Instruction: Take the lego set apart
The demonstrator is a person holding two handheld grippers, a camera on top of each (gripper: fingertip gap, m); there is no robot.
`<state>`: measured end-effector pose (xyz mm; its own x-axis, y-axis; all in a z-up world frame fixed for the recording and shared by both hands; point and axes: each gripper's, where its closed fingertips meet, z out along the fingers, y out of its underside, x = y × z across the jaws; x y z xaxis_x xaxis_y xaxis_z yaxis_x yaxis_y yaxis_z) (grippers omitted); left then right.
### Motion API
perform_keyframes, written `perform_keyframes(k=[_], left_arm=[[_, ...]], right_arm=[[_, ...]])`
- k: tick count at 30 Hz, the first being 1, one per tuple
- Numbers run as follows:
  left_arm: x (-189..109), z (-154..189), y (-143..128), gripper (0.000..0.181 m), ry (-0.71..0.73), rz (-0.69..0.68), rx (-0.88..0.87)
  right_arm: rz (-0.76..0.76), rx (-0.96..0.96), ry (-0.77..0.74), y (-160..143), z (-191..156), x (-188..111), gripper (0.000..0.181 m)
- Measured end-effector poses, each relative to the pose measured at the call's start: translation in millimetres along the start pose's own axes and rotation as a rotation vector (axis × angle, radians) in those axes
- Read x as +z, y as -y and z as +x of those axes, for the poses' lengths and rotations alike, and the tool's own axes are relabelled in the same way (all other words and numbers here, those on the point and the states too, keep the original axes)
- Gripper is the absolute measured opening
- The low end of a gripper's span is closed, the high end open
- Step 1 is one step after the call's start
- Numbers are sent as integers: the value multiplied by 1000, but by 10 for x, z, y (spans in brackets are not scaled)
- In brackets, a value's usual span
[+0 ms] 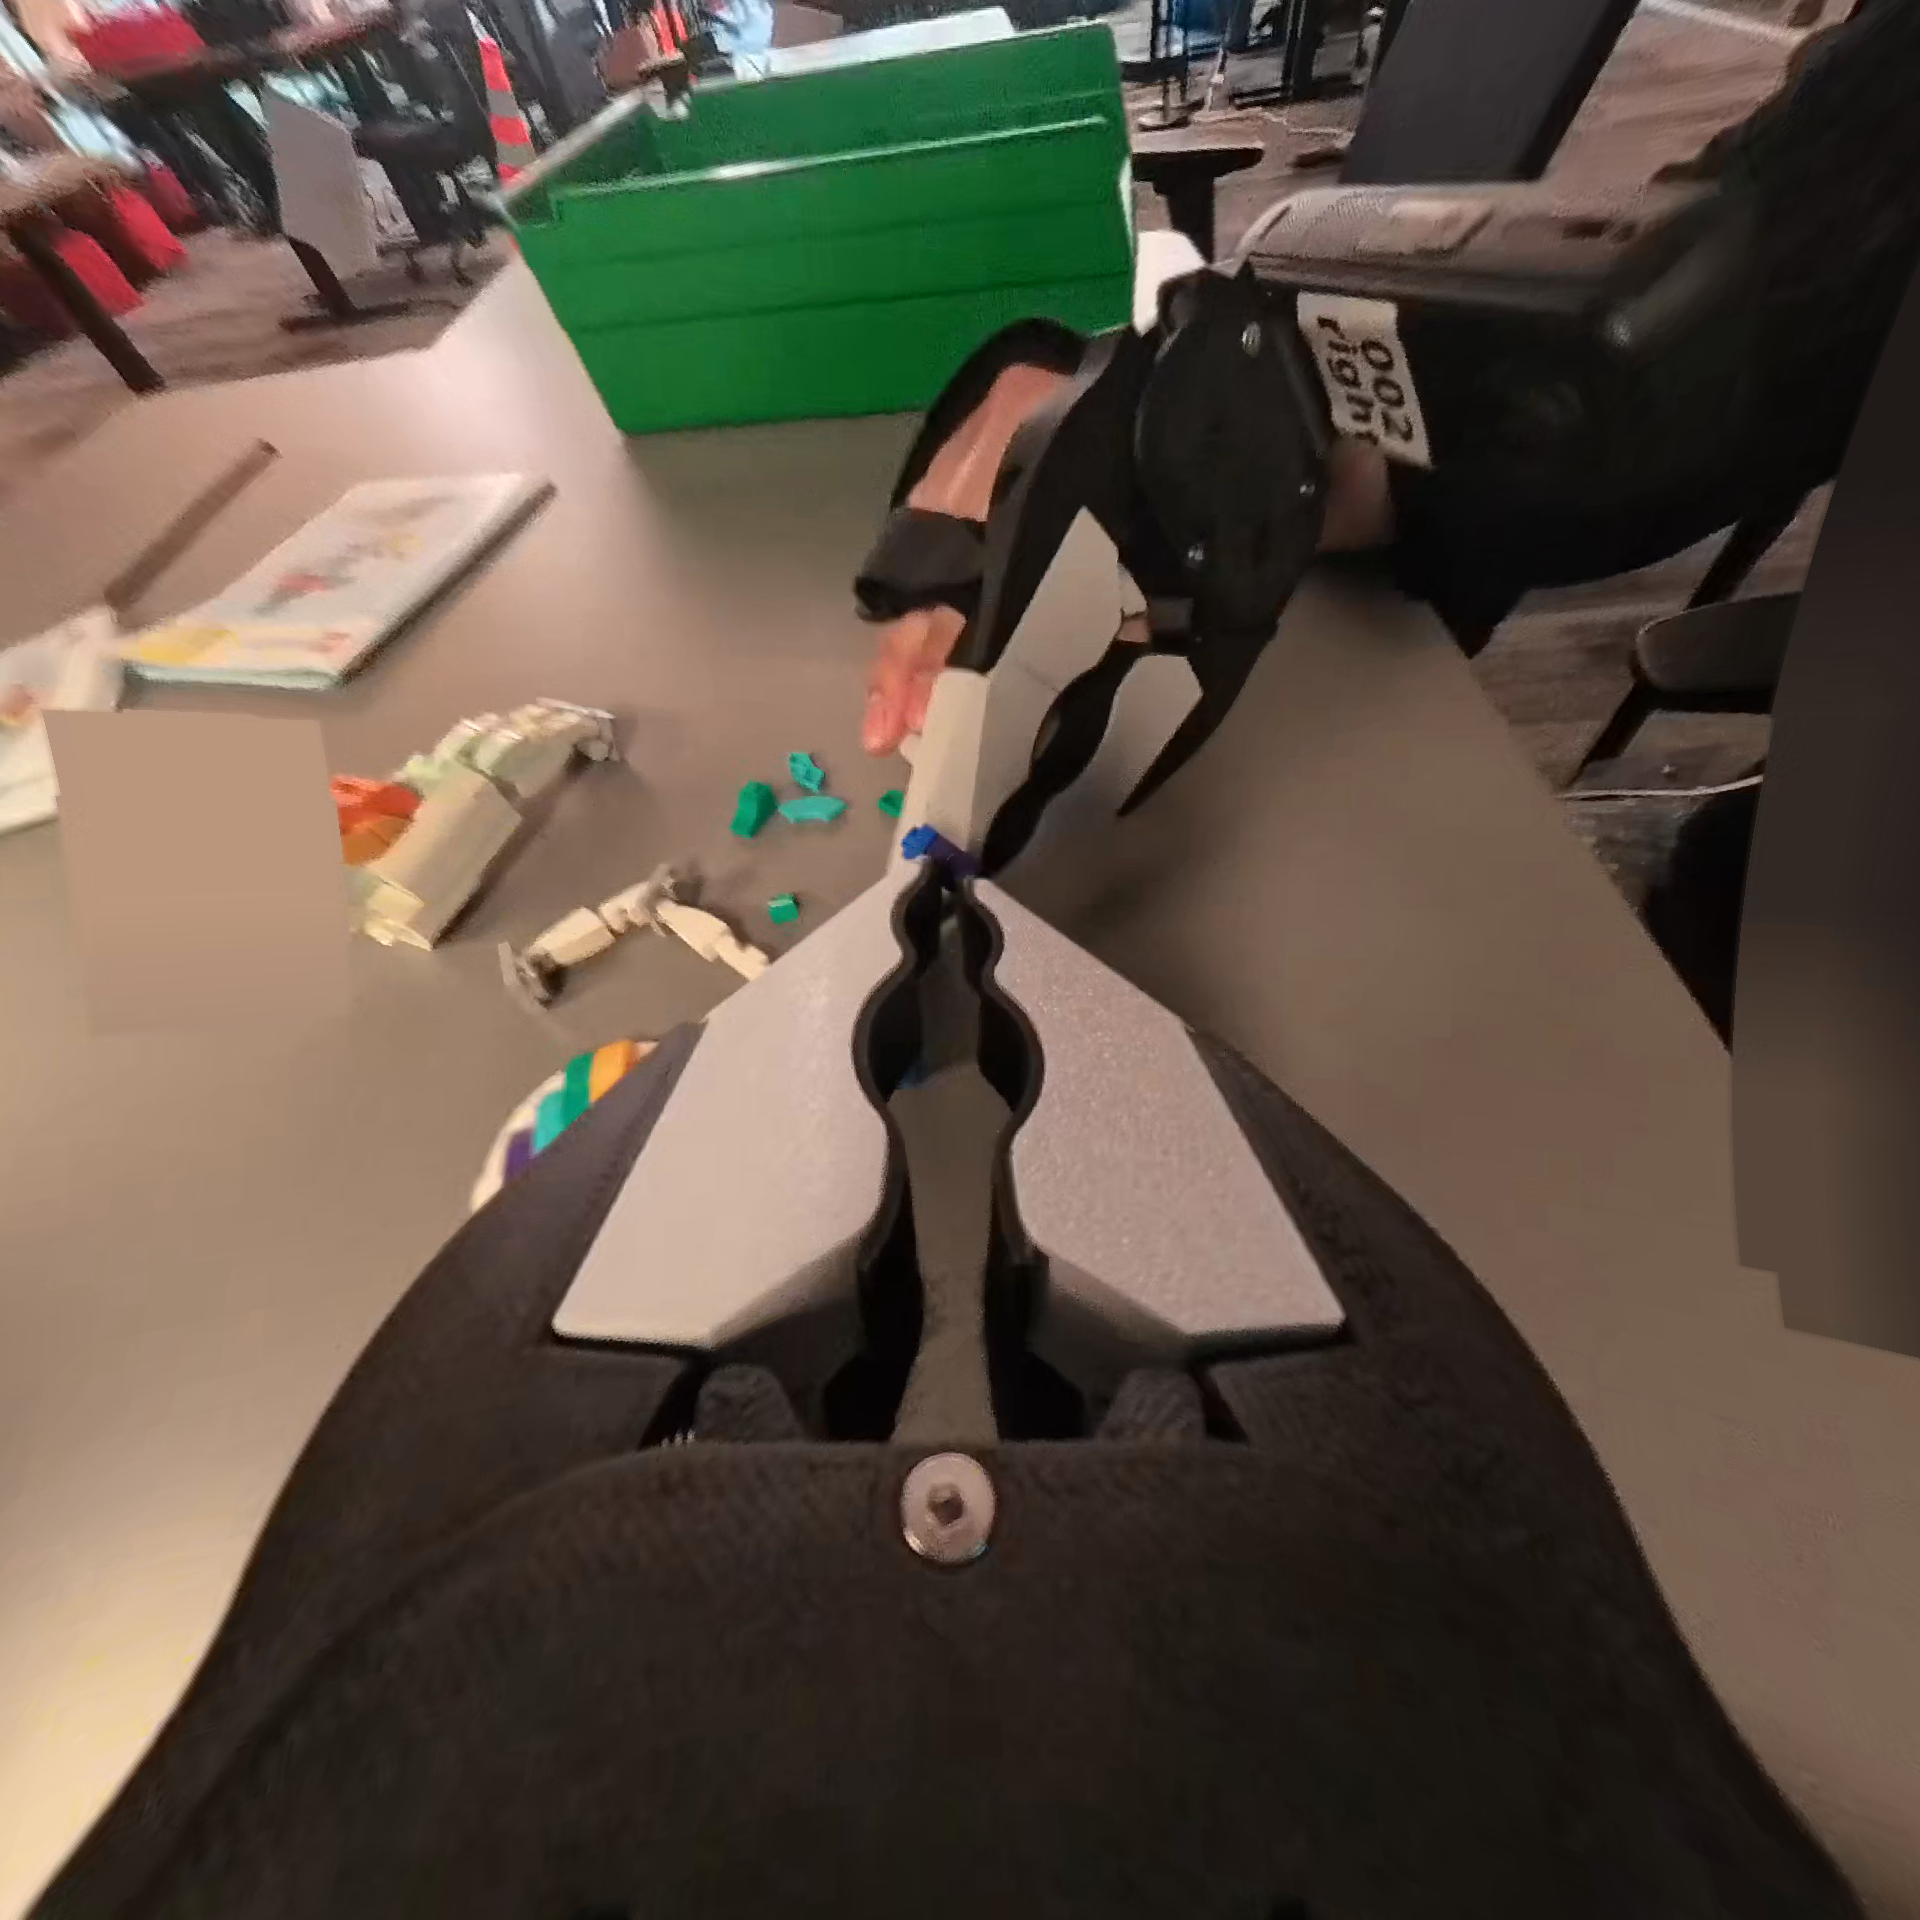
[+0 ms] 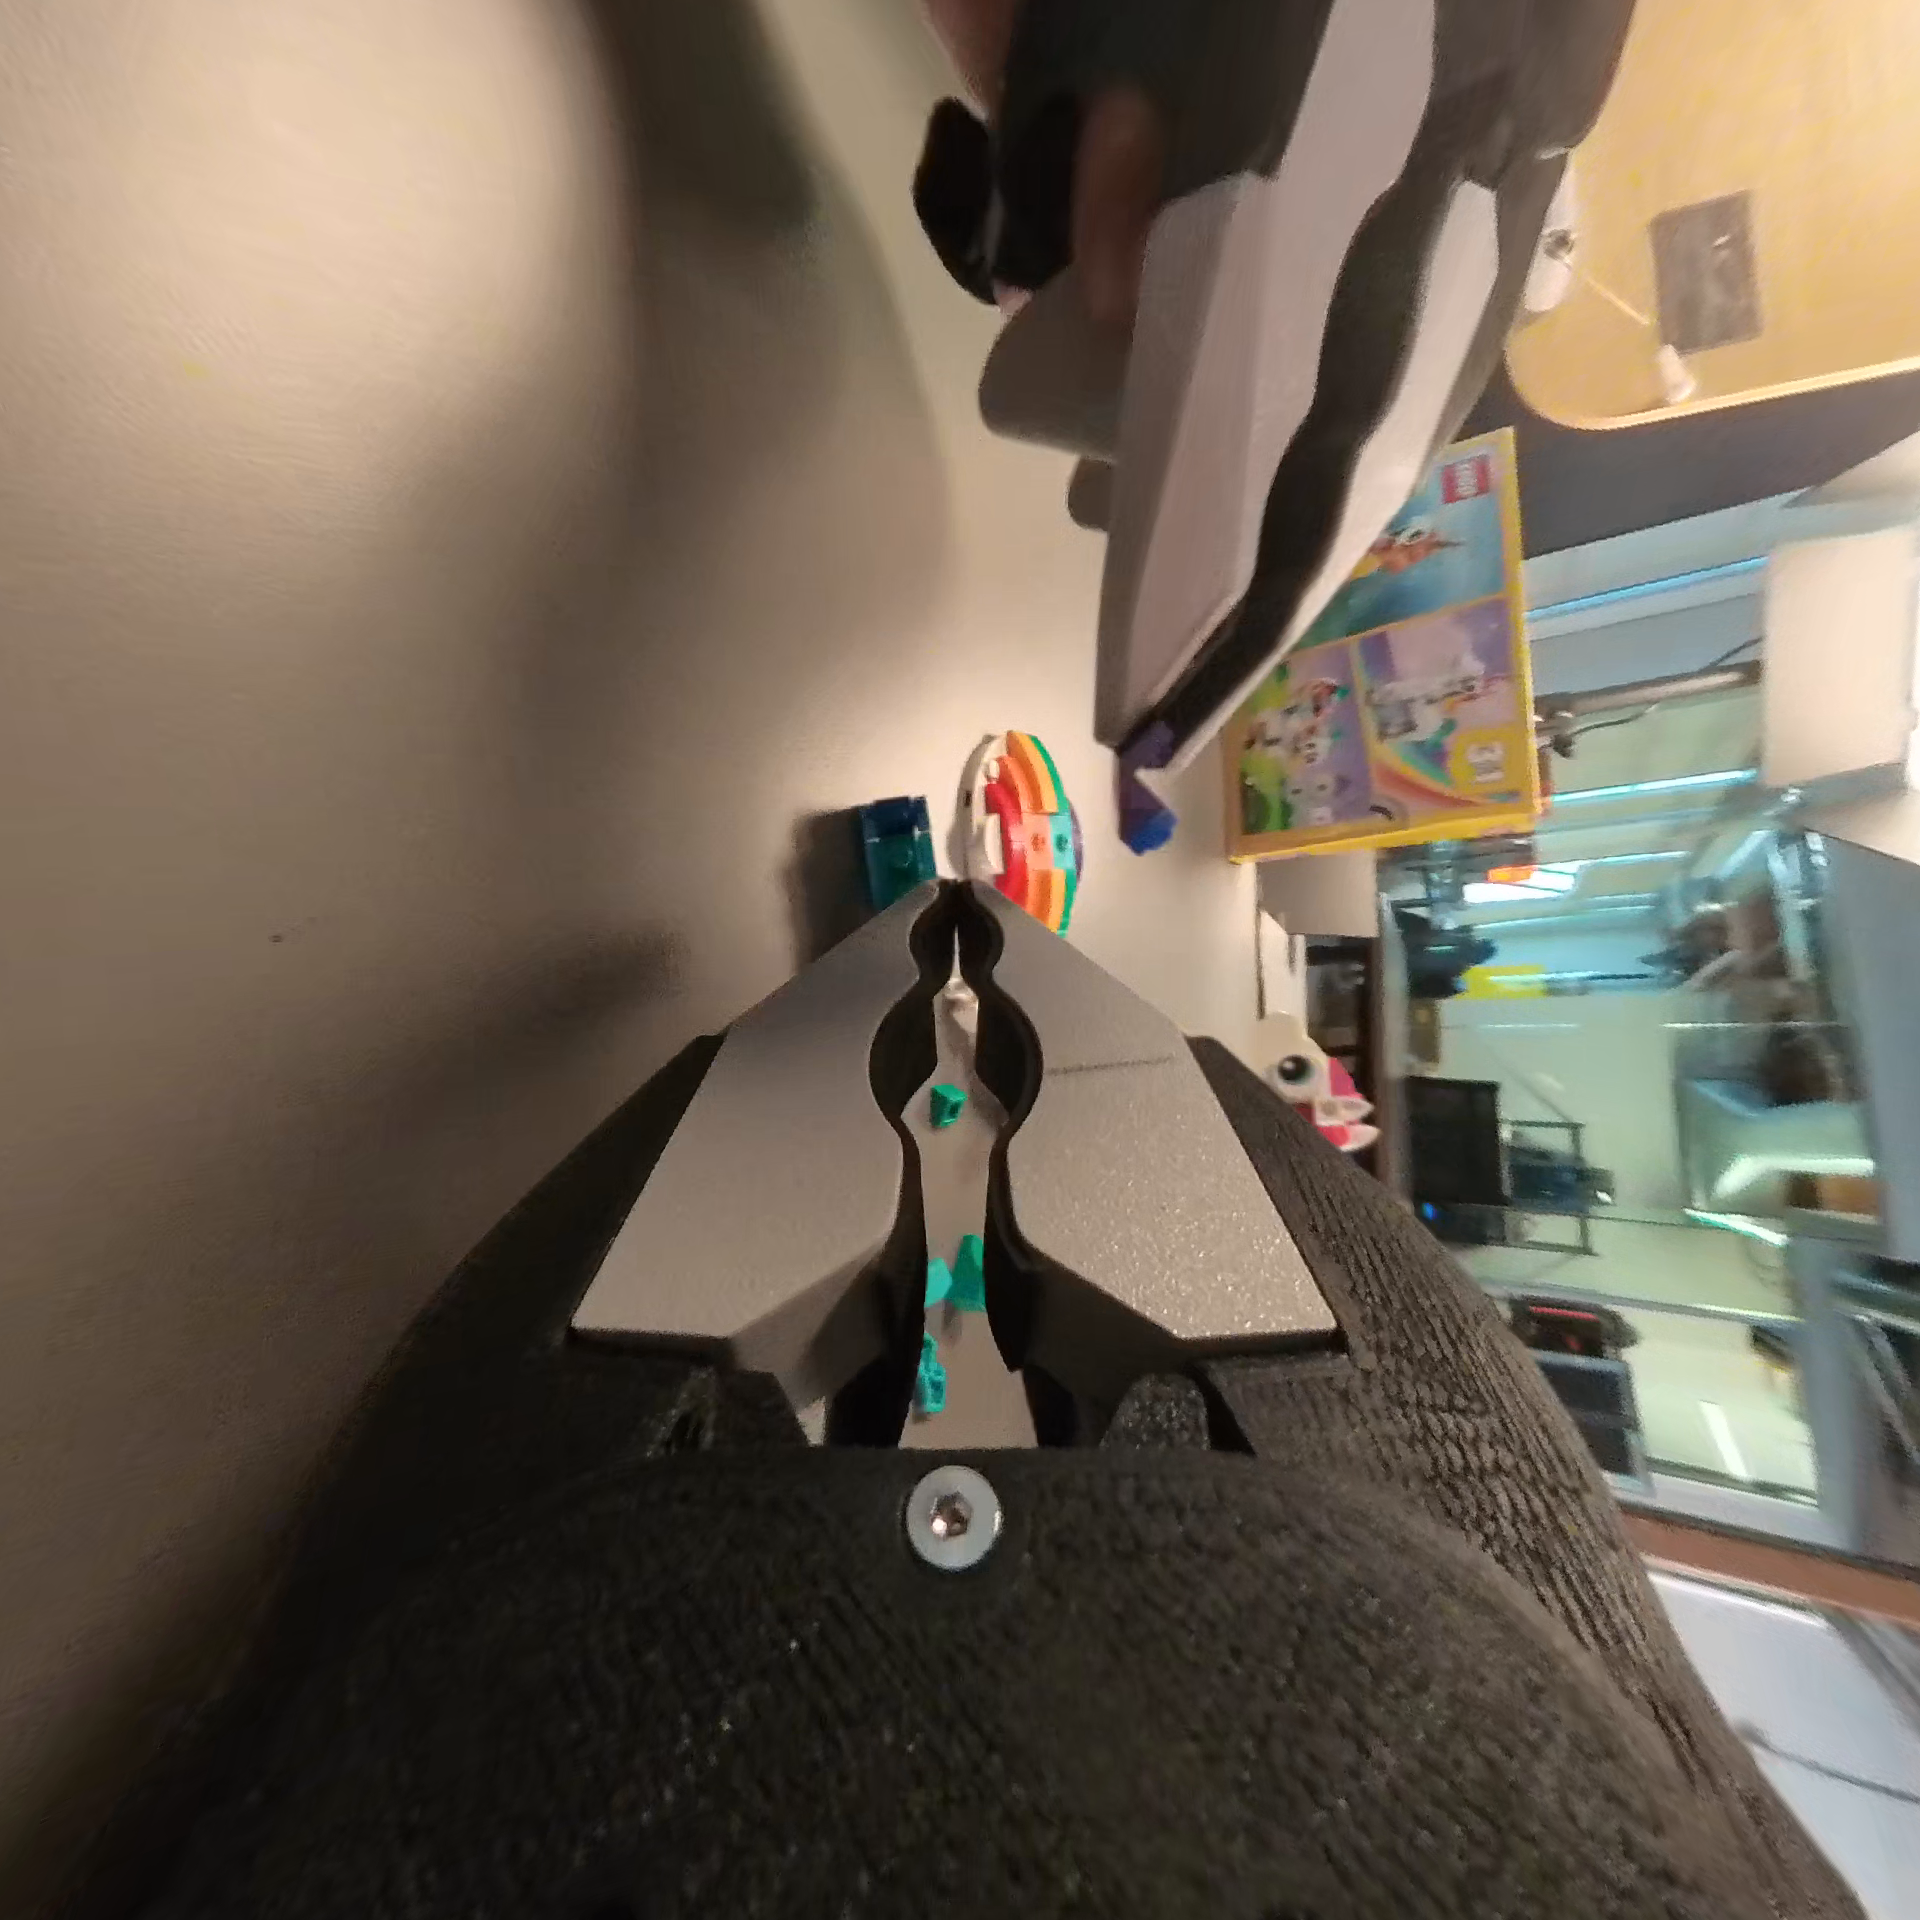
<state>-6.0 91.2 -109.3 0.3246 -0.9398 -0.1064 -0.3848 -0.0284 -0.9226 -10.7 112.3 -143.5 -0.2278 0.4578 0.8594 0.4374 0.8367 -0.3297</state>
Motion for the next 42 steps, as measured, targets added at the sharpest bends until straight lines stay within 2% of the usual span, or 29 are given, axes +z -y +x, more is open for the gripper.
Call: perform_keyframes(k=[3, 4, 5, 6, 12, 16, 18, 21, 24, 27, 30, 36, 37, 39, 42], left_arm=[[4, 127, -68, 2, -157, -9, -180], [6, 156, -66, 2, -202, 3, -237], [6, 194, -71, 2, -249, 5, -286], [8, 212, -82, 2, -275, 4, -318], [11, 294, -123, 2, -364, -21, -421], [2, 331, -122, 3, -410, -13, -462], [43, 343, -185, 3, -395, -50, -448], [48, 305, -150, 3, -328, -23, -329], [8, 214, -11, 4, -234, 61, -200], [-13, 145, 59, 4, -125, 80, -65], [-3, 111, 34, 4, -37, 43, 82], [27, 50, 14, 5, 83, -10, 249], [28, 50, 24, 0, 100, -10, 278], [-28, -32, 89, 0, 189, -1, 350], [-76, -71, 92, 0, 205, 13, 339]], right_arm=[[17, -101, -121, 31, 120, -18, 0], [26, -151, -135, 56, 115, -25, 7], [47, -208, -134, 100, 80, -35, 24], [81, -262, -139, 164, 43, -52, 26], [182, -383, -183, 366, 9, -155, 21], [175, -418, -150, 375, -72, -136, 21], [156, -354, -90, 349, -112, -122, 8], [137, -133, 2, 315, -95, -117, 7], [163, 111, 20, 309, 49, -129, 6], [184, 284, 35, 291, 147, -124, 6], [185, 378, 66, 261, 146, -92, 5], [202, 569, 155, 205, 132, -66, 5], [197, 598, 181, 178, 111, -61, 5], [214, 676, 226, 141, 89, -62, 6], [236, 723, 237, 118, 113, -62, 6]])
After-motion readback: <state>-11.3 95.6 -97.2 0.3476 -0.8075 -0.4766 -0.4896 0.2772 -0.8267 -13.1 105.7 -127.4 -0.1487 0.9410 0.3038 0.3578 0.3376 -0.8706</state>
